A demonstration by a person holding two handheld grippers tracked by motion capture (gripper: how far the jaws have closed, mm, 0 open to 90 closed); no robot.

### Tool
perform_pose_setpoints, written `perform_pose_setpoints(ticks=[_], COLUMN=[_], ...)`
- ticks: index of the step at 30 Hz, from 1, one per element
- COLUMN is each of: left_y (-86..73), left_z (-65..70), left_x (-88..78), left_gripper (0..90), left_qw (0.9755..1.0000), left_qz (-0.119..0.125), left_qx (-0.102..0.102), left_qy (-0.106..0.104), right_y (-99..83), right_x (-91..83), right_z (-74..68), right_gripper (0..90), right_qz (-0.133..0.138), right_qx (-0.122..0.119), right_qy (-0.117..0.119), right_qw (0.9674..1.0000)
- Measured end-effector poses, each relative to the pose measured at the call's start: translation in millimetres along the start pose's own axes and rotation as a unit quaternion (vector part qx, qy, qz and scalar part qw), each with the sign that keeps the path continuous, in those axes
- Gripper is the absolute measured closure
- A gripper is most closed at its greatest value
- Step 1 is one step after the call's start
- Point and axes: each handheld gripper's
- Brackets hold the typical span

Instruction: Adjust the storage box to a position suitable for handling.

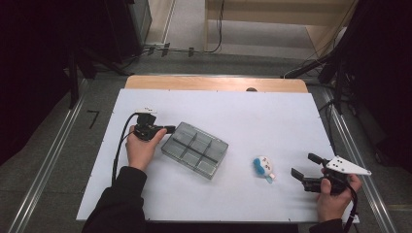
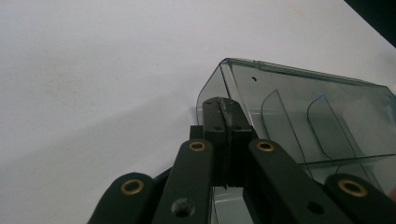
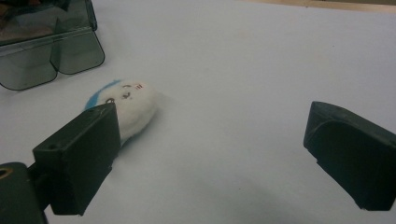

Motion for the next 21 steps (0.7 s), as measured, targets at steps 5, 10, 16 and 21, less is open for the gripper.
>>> perform_pose_setpoints(ticks=[5, 10, 16, 21], left_y=[-0.4, -2.1, -2.5, -7.8], left_z=[4.6, 12.1, 19.1, 26.4], left_x=[3.1, 5.5, 5.3, 4.1], left_gripper=[90.0, 90.0, 90.0, 90.0], left_qw=[1.0, 0.9998, 0.9996, 0.9994], left_qz=[0.001, 0.001, 0.004, 0.008], left_qx=[0.002, 0.006, 0.013, 0.012], left_qy=[-0.008, -0.017, -0.024, -0.031], right_y=[0.0, 0.0, 0.0, 0.0], right_x=[0.0, 0.1, 0.2, 0.5], right_z=[0.1, 0.1, 0.0, 0.1], right_gripper=[2.7, 2.7, 2.7, 2.7], right_qz=[0.001, 0.0, -0.001, -0.001], right_qx=[0.0, 0.0, 0.0, -0.002], right_qy=[0.001, 0.001, 0.001, 0.001], right_qw=[1.0, 1.0, 1.0, 1.0])
Point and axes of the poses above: each handheld gripper's, and its own axes: x roughly forward along the jaws, y roughly out of its top, z roughly to its right, and after that the axes turned 11 degrees about x, right-handed
